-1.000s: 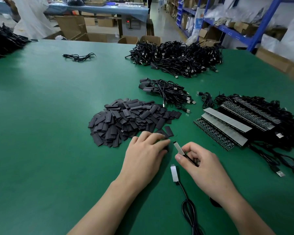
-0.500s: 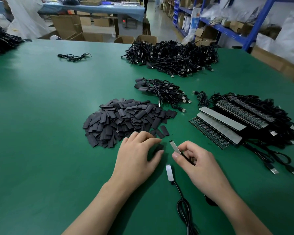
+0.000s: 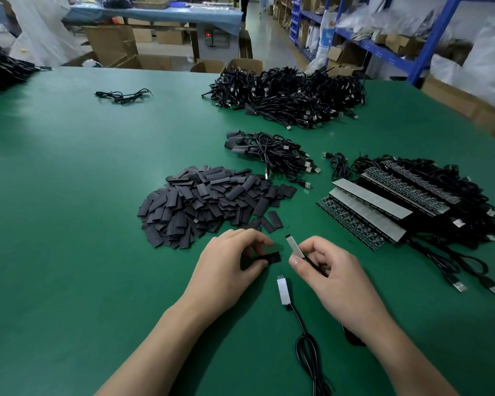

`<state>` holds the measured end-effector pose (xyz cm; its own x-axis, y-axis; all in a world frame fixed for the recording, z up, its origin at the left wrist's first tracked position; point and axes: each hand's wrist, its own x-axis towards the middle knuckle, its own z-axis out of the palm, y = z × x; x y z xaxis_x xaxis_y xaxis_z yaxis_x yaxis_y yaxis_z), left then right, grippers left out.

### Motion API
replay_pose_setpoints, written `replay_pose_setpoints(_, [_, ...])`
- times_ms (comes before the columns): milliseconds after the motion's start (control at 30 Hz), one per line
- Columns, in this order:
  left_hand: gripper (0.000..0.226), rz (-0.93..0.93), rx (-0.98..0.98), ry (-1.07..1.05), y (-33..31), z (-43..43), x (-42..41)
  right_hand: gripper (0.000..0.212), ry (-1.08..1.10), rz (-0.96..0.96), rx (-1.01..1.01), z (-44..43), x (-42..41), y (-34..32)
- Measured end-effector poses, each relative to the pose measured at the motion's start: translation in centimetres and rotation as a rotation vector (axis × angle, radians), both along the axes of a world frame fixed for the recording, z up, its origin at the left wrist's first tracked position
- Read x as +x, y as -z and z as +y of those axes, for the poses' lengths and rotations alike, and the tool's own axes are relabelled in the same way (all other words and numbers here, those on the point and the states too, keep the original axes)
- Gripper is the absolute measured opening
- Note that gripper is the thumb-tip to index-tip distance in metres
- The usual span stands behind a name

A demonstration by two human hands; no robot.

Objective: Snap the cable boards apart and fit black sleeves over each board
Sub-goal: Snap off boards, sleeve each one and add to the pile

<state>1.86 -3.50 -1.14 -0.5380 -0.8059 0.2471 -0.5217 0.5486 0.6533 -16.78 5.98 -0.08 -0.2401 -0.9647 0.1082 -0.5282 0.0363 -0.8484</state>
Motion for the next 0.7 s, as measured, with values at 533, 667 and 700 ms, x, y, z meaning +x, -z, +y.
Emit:
replay_pose_setpoints(533, [0.029,0.248,-0.103,0.117,-0.7,1.3,0.4,0.044,-0.059,-0.277,0.005,0.0,0.5,-0.2])
replay_pose_setpoints(667, [0.029,0.173,-0.35,0.073,-0.9,1.2,0.3,0.041,-0.107,-0.308,0.01,0.0,0.8,-0.4])
replay_pose_setpoints(700, [0.028,0.18,-0.358,0.076,-0.9,1.2,0.3,0.038,-0.126,-0.319,0.009,0.0,0.8,-0.4])
